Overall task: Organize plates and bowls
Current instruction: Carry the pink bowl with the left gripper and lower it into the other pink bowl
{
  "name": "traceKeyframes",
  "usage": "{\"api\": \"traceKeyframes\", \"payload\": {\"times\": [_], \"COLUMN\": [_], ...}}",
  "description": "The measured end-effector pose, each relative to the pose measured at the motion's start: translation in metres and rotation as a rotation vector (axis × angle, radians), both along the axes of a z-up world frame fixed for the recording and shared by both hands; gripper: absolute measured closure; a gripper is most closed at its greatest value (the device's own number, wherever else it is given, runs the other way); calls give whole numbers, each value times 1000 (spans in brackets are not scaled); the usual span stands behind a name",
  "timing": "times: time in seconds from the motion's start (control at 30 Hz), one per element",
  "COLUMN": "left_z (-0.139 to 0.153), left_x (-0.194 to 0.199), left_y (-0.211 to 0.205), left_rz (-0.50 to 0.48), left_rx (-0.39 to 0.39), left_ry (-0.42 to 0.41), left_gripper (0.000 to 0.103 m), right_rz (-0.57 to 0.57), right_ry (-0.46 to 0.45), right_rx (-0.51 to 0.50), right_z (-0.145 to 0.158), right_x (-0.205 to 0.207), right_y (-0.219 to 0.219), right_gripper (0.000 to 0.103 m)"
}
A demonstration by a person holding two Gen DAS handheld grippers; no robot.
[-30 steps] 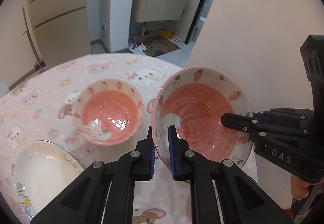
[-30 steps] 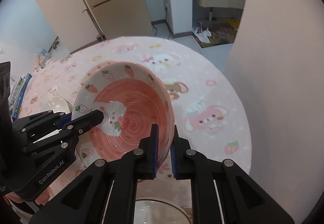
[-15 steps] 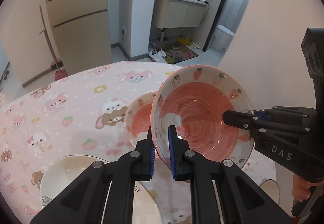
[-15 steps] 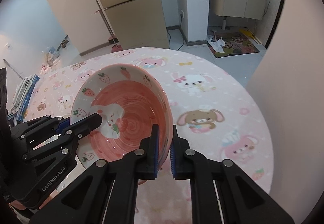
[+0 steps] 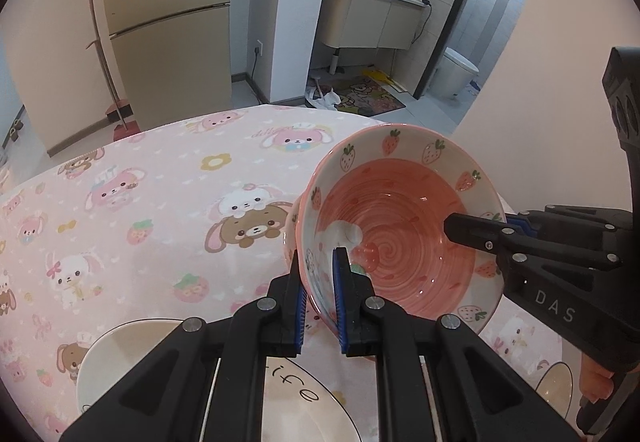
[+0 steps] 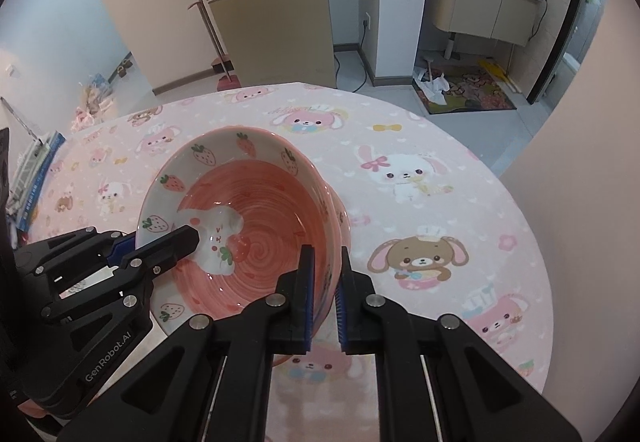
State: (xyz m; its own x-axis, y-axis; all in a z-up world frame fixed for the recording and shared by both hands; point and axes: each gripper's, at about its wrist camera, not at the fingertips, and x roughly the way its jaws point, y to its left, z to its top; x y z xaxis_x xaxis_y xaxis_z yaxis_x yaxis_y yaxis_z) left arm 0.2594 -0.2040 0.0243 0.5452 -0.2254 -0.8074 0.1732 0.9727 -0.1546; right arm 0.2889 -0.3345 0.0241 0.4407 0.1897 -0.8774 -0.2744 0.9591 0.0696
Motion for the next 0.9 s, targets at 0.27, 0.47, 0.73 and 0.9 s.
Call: {"api": "traceKeyframes", "payload": {"times": [0.27,0.47,0.73,0.9], "left_z": [-13,-20,-23,-24], "left_x": [5,9,9,11], "left_y": [-7,-11,-19,-17], "left_rz": [-1,0,11,23], "left_rx": [51,79,135,128], "left_ry": [-24,-32,-72,-77], "left_gripper": [90,90,89,89], "right_rz": [14,5,-1,-2], "right_ry": [-53,-50,-57,-50], "right_rx": [-111,-118,-113,-102], "right_z": [-7,-13,-19,-22], "right_x": [0,4,4,6], "right_y": [7,6,6,4], "right_gripper": [94,94,94,93]}}
